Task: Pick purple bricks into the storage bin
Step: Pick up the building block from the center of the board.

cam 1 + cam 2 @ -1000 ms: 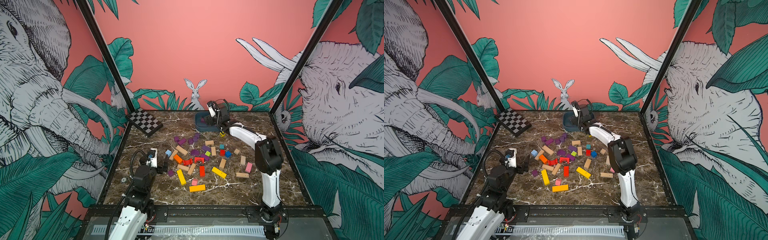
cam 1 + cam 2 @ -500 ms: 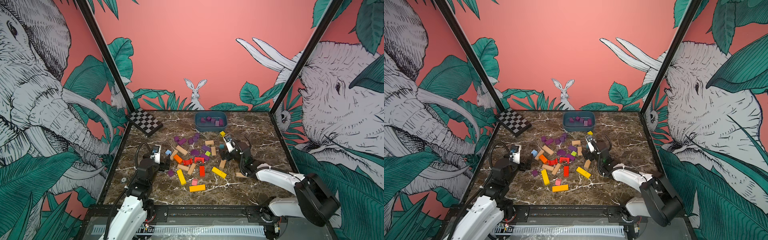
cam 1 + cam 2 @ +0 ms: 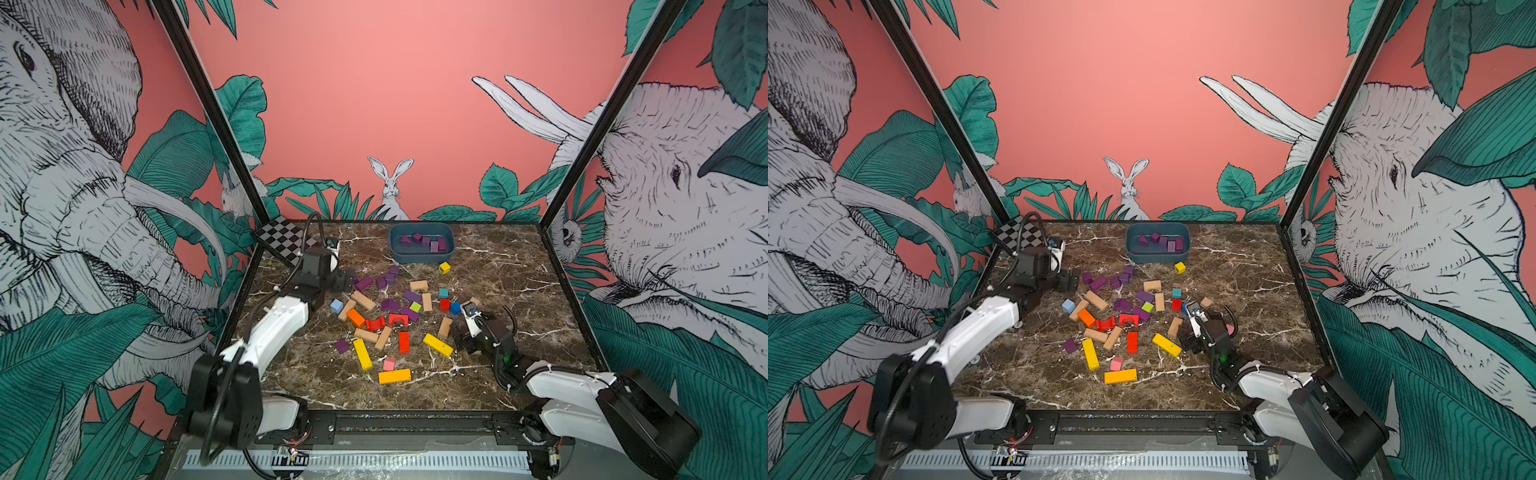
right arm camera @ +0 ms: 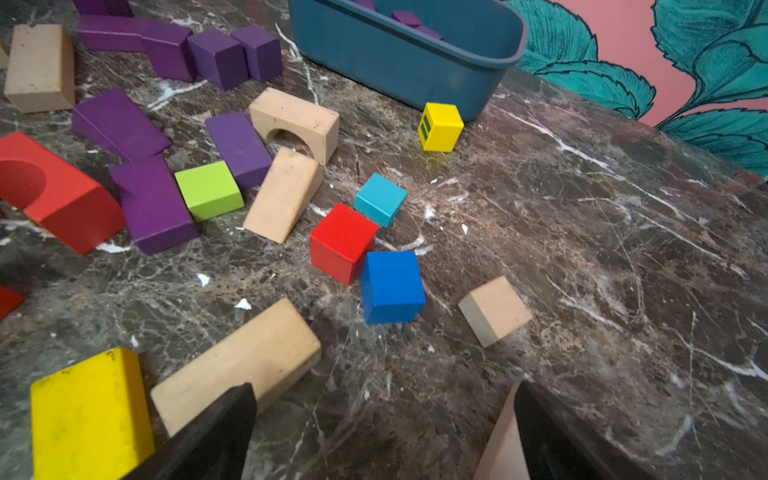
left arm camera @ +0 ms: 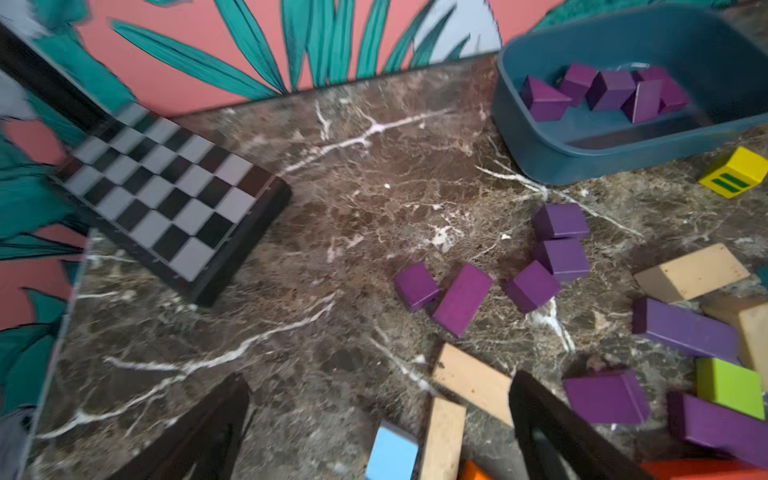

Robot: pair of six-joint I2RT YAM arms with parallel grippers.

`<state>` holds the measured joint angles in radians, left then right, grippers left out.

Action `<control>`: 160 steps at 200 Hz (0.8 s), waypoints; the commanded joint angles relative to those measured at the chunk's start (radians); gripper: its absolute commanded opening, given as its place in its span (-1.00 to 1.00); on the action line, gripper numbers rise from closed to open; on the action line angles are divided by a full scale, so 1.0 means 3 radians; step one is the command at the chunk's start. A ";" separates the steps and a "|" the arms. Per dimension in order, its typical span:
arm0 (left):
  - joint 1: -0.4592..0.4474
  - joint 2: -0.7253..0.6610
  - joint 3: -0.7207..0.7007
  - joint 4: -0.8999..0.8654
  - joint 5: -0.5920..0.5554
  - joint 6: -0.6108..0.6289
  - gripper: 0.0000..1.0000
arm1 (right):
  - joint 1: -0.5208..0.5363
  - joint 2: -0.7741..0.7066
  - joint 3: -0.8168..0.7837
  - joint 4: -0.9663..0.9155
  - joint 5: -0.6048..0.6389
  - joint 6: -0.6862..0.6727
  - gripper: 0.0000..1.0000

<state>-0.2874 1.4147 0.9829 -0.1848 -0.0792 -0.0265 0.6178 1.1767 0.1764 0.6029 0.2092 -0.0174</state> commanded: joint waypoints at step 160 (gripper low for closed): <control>-0.0027 0.1612 0.1328 -0.1120 0.0224 -0.0971 0.86 | -0.0218 0.0336 0.0155 0.0442 -0.0406 0.0086 0.98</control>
<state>-0.2920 1.9053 1.3609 -0.4965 -0.0143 -0.2672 0.5560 1.2701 0.1978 0.6918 0.0994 0.0116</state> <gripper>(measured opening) 0.930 0.990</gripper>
